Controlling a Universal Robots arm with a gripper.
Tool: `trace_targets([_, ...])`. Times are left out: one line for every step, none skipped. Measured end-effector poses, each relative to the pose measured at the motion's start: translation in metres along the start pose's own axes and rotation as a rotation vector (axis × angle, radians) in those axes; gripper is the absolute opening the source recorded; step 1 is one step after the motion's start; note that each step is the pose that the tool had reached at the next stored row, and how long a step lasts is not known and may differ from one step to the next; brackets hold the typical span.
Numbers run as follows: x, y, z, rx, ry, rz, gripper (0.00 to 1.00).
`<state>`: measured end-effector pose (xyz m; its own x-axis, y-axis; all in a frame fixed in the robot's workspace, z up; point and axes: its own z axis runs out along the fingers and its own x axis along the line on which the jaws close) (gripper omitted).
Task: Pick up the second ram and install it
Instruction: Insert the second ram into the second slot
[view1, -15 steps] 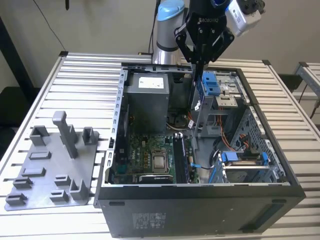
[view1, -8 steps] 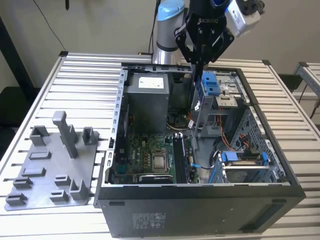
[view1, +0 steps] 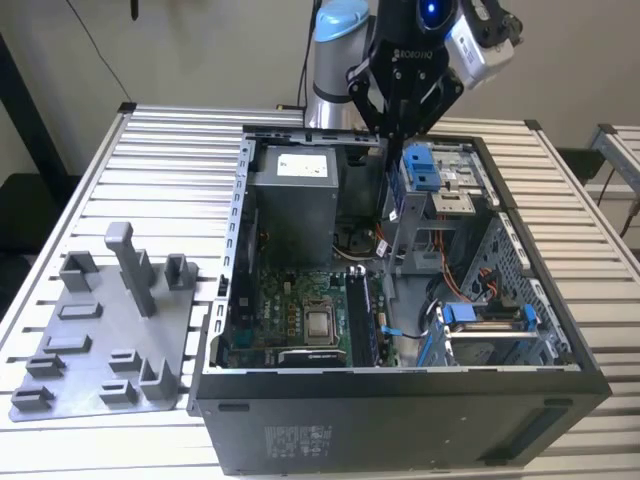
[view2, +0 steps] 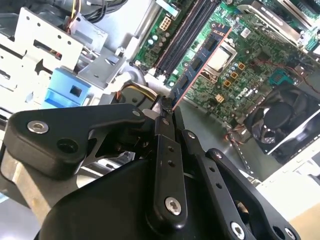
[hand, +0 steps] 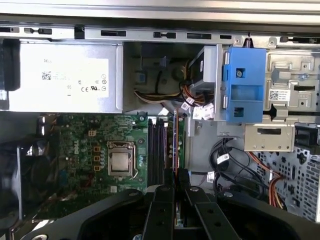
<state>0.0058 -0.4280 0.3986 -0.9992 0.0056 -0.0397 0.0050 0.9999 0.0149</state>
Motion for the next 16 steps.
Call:
trace_targets([0.0002, 0.0, 0.0012, 0.0, 0.0012, 0.0, 0.14])
trace_targets([0.0005, 0.0, 0.0024, 0.0001, 0.0022, 0.0, 0.14])
trace_targets([0.0009, -0.0001, 0.0036, 0.0001, 0.003, 0.0, 0.14])
trace_targets([0.0014, -0.0001, 0.0048, 0.0001, 0.0039, 0.0, 0.14])
trace_targets([0.0019, -0.0001, 0.006, 0.0001, 0.0048, 0.0, 0.14])
trace_targets([0.0024, -0.0001, 0.0073, 0.0002, 0.0058, 0.0, 0.14])
trace_targets([0.0027, -0.0002, 0.0087, 0.0001, 0.0066, 0.0, 0.14])
trace_targets([0.0031, -0.0002, 0.0103, 0.0001, 0.0074, 0.0, 0.14])
trace_targets([0.0035, -0.0003, 0.0121, 0.0001, 0.0079, -0.001, 0.14])
trace_targets([0.0038, -0.0004, 0.014, 0.0002, 0.0081, -0.001, 0.14])
trace_targets([0.0042, -0.0004, 0.0159, 0.0, 0.0083, -0.002, 0.14])
trace_targets([0.0046, -0.0005, 0.0177, 0.0, 0.0085, -0.002, 0.14])
trace_targets([0.0048, -0.0006, 0.0194, 0.0, 0.0088, -0.003, 0.14])
trace_targets([0.0052, -0.0007, 0.0213, 0.0, 0.0089, -0.005, 0.14])
trace_targets([0.0056, -0.0009, 0.0231, -0.0001, 0.009, -0.006, 0.14])
trace_targets([0.006, -0.001, 0.0248, -0.0001, 0.0091, -0.008, 0.14])
